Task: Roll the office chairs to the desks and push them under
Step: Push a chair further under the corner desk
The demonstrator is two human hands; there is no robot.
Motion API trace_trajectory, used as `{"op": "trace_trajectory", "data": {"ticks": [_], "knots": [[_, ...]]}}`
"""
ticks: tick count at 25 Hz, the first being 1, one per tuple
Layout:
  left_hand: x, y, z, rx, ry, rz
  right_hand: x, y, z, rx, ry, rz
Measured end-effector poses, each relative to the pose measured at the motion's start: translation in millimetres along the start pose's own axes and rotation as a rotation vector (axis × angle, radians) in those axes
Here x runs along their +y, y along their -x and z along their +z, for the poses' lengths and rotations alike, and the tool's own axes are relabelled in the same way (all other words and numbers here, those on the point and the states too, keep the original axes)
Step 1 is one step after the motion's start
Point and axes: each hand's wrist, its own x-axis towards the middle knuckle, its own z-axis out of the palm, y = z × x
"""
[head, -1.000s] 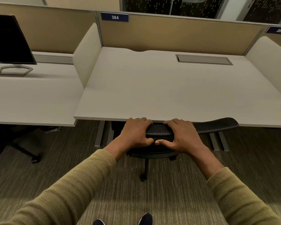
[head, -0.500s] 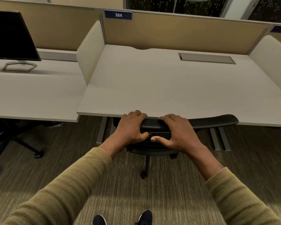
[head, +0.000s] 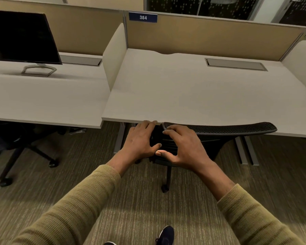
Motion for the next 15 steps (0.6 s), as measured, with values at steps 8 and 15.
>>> {"op": "trace_trajectory", "data": {"ticks": [8, 15], "knots": [[-81, 59, -12, -0.017, -0.008, -0.072, -87, -16, 49, -0.104, 0.007, -0.016], [-169, 125, -14, -0.065, -0.040, -0.195, -167, -39, 102, -0.196, -0.020, -0.011]]}}
